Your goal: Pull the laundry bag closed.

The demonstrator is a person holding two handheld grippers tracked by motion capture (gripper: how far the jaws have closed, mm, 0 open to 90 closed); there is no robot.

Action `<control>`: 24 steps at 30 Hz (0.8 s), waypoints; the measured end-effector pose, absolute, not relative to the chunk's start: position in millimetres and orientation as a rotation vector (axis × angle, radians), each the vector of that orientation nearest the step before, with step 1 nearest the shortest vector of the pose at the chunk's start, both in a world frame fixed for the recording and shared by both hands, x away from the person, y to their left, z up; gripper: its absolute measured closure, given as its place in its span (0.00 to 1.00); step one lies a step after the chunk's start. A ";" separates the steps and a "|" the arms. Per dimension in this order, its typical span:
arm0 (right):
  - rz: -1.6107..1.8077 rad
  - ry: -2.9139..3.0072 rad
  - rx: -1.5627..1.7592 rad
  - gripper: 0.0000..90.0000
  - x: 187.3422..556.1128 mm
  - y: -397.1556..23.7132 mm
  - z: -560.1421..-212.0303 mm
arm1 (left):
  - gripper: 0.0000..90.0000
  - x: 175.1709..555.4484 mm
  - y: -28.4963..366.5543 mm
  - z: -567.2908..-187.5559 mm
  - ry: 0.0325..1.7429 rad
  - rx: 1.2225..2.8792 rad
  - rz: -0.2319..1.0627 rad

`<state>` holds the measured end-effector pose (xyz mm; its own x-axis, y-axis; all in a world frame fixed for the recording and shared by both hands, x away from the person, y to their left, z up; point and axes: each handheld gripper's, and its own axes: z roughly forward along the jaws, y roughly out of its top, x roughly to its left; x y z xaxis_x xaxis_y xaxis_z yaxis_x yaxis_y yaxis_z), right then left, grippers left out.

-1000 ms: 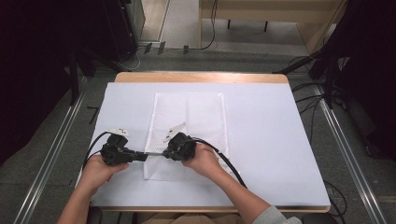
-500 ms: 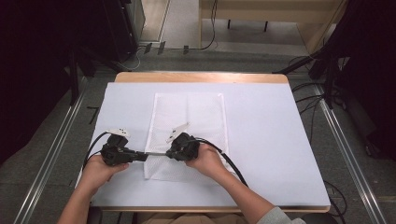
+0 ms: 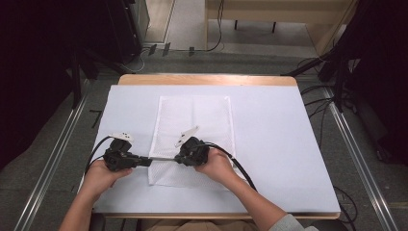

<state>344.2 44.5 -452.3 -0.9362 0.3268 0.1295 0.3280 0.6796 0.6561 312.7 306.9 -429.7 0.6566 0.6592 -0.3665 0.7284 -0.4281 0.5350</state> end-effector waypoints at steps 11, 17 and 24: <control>-1.114 -2.879 -0.572 0.98 345.8 35.4 -451.8 | 0.98 310.9 308.7 -428.1 1.057 2.191 -0.138; -1.096 -2.893 -0.561 0.98 344.9 32.0 -450.8 | 0.98 310.9 308.4 -428.6 1.065 2.197 -0.136; -1.074 -2.897 -0.566 0.98 345.6 22.2 -449.3 | 0.98 311.2 307.7 -429.9 1.063 2.202 -0.140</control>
